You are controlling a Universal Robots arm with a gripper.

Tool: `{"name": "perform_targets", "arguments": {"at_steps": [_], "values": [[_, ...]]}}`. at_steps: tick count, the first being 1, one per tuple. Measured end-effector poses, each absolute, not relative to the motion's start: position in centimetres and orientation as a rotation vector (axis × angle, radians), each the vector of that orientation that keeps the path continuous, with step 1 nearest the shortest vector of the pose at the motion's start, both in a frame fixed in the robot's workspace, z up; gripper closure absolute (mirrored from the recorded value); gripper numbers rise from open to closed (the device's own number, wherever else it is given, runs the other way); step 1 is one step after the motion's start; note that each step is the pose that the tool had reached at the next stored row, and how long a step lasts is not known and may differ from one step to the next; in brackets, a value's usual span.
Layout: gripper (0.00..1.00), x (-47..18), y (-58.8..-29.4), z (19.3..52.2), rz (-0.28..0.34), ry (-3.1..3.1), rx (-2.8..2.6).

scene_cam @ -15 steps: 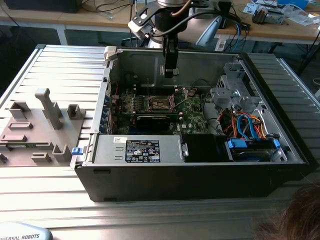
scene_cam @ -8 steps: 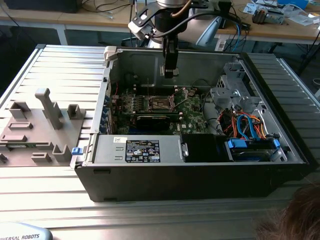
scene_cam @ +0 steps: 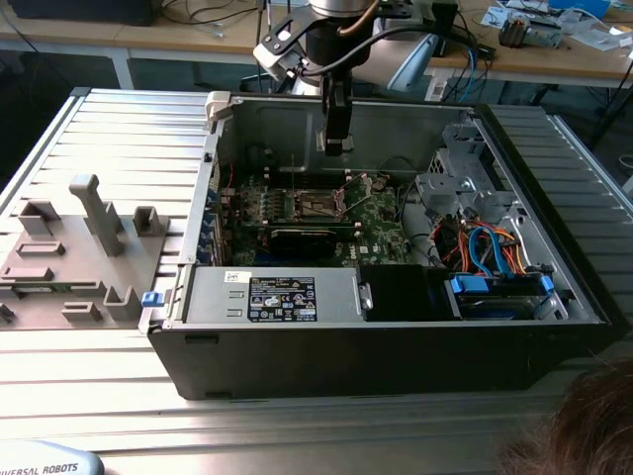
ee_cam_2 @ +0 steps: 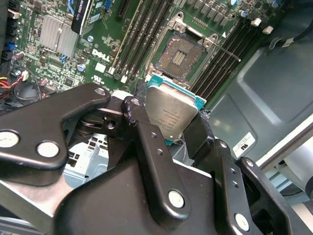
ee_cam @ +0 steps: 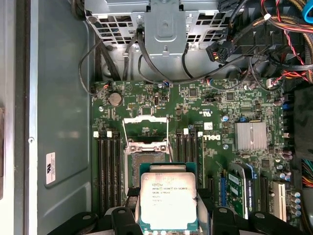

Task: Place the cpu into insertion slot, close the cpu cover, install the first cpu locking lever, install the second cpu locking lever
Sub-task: 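Place the cpu into insertion slot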

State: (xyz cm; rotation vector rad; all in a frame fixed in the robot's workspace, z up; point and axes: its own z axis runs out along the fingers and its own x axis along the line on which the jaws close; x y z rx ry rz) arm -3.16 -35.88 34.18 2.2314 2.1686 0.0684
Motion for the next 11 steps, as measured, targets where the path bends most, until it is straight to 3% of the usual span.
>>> {"name": "perform_targets", "arguments": {"at_steps": [11], "values": [[0.46,-3.16,-35.87,33.95,0.069,2.169,2.231]]}}
